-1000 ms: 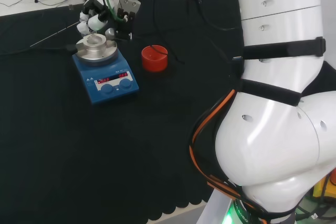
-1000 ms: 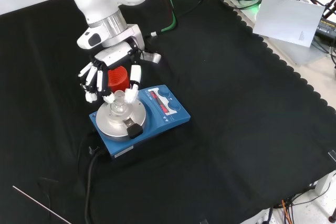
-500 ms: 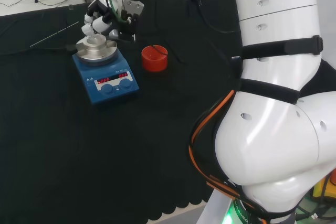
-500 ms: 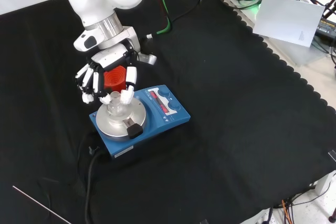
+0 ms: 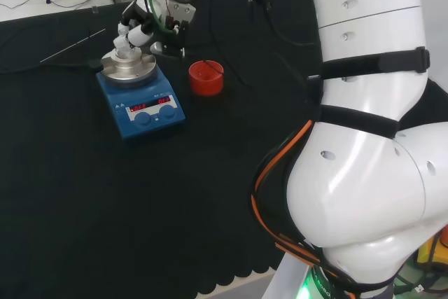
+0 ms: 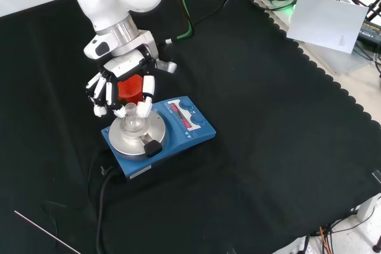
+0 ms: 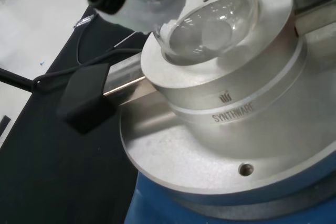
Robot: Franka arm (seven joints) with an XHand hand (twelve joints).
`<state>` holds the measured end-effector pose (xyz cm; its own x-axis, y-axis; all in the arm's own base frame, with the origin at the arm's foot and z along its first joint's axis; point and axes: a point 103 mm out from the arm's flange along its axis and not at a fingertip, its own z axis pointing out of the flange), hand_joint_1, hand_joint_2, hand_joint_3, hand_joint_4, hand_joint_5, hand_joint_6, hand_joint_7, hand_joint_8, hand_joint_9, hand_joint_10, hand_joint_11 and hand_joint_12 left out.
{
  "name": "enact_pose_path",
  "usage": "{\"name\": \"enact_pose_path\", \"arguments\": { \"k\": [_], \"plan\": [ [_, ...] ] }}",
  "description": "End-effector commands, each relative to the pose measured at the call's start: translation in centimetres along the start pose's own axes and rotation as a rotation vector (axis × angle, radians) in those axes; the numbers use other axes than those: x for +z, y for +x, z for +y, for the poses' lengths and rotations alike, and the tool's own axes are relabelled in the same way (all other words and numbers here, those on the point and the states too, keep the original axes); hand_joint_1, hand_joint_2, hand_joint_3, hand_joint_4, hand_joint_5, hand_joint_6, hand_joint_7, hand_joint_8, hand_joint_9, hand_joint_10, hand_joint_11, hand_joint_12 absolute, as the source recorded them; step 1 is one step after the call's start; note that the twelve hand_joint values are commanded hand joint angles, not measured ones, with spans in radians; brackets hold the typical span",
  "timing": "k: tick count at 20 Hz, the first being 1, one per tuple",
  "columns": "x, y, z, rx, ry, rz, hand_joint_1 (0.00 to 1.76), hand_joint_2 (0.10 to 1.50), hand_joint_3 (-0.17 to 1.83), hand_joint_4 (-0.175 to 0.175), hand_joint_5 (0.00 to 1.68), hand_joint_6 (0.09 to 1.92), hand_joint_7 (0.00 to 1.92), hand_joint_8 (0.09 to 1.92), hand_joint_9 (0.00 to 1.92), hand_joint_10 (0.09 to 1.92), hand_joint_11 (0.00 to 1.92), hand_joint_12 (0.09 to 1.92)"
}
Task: Place the round-bottom flask on the heater.
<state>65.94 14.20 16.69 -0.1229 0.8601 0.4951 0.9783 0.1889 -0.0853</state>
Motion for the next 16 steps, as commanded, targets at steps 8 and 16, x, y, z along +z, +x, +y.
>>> {"name": "enact_pose_path", "arguments": {
  "k": [8, 16],
  "plan": [
    [-0.8, -0.4, -0.6, -0.011, 0.049, 0.027, 0.85, 0.64, 0.60, -0.021, 0.39, 0.60, 0.31, 0.66, 0.46, 0.69, 0.04, 1.39],
    [-2.4, -0.1, -1.7, -0.029, 0.043, -0.021, 0.65, 0.63, 0.38, -0.003, 0.33, 0.14, 0.22, 0.68, 0.37, 0.74, 0.00, 1.38]
  ]
}}
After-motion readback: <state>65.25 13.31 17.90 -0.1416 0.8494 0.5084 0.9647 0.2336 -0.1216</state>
